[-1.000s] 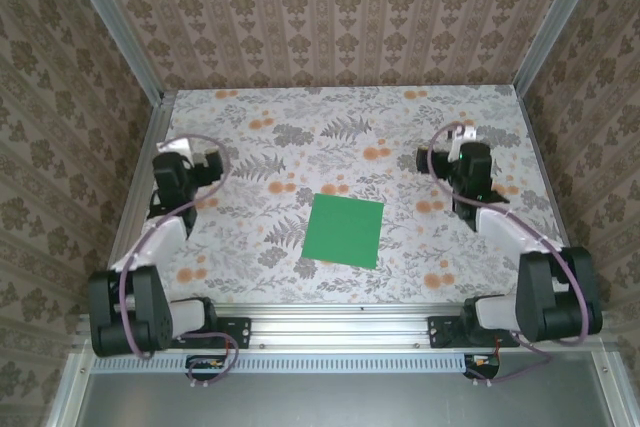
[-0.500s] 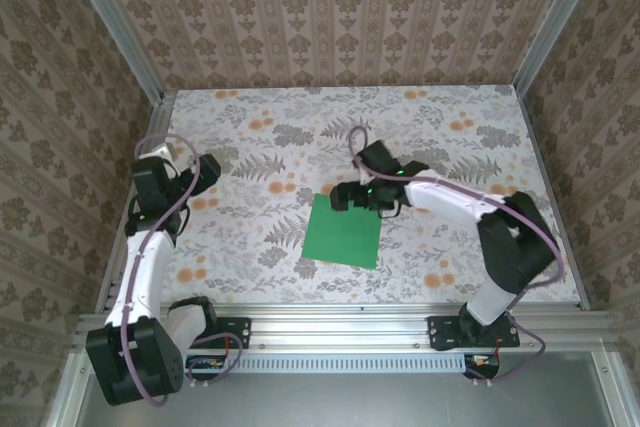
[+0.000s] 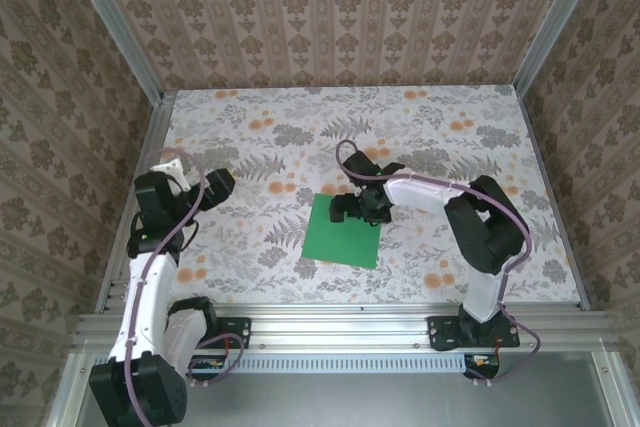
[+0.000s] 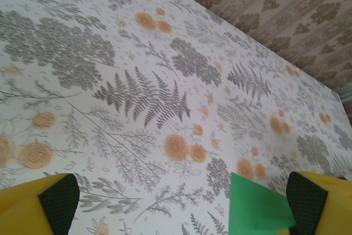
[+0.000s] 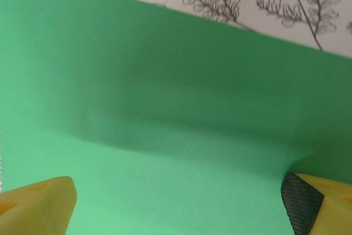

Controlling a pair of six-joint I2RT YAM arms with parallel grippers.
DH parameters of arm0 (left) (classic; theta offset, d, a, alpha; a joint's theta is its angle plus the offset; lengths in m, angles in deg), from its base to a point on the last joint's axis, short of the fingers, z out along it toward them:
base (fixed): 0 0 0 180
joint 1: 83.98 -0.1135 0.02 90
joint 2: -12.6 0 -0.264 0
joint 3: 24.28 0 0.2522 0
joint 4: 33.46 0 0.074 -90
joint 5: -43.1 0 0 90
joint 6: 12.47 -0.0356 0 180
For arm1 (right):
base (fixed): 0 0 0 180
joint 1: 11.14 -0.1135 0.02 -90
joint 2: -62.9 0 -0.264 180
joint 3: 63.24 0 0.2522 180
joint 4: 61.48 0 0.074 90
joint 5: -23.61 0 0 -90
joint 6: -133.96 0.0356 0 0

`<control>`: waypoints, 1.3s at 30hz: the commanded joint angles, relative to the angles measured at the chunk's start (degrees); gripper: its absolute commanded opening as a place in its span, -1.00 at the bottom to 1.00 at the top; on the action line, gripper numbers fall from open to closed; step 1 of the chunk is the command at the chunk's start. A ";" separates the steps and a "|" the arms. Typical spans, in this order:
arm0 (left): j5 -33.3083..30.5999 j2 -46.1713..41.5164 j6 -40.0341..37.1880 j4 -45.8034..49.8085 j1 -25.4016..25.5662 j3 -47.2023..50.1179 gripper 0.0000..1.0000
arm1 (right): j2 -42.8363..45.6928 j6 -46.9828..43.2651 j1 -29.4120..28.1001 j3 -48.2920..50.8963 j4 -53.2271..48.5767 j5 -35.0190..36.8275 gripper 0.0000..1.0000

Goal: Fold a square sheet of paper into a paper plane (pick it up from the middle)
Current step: Fold a square sheet of paper at the center of the table.

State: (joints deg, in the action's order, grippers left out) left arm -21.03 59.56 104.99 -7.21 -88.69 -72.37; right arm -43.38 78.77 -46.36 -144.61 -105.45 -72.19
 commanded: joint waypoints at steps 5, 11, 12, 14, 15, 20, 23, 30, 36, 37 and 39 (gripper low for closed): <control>0.03 -0.59 1.03 1.07 4.27 1.87 1.00 | -5.61 -6.26 0.92 -8.07 -4.93 2.51 0.92; -1.60 0.15 1.37 0.39 7.10 2.47 1.00 | -10.77 -11.88 1.55 -14.74 -7.08 1.24 0.88; -1.85 0.23 1.39 0.34 7.47 2.53 1.00 | -11.57 -12.28 1.72 -16.02 -7.46 0.57 0.88; -2.36 0.38 1.50 0.16 8.05 2.68 1.00 | -12.83 -12.93 1.82 -18.76 -8.89 -0.81 0.87; -2.69 0.50 1.42 0.12 8.30 2.77 1.00 | -13.06 -13.04 1.74 -19.97 -9.97 -0.70 0.84; -3.52 0.72 0.69 0.56 8.63 2.55 1.00 | -8.65 -11.58 1.65 -19.67 -11.82 3.61 0.85; -3.74 1.09 -0.16 1.13 8.66 2.20 1.00 | -7.21 -9.19 -0.03 -19.68 -16.57 10.03 0.84; -5.81 1.29 -0.81 -0.69 8.67 3.23 1.00 | -7.37 2.28 -6.99 -19.60 -23.71 17.50 0.88; -6.45 1.68 -2.25 1.20 8.66 1.98 1.00 | -11.02 7.02 -10.31 -23.35 -24.21 15.36 0.89; -6.23 1.63 -2.21 0.96 8.62 1.98 1.00 | -11.69 7.59 -10.49 -23.70 -24.10 15.14 0.89; -6.33 1.46 -2.20 0.88 8.67 2.02 1.00 | -12.64 8.73 -10.51 -23.78 -24.17 15.42 0.88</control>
State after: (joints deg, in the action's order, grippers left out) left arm -26.80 61.05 104.31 -6.73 -80.25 -69.74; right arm -53.71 83.21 -57.02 -166.95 -126.68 -58.09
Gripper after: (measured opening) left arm 0.999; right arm 0.943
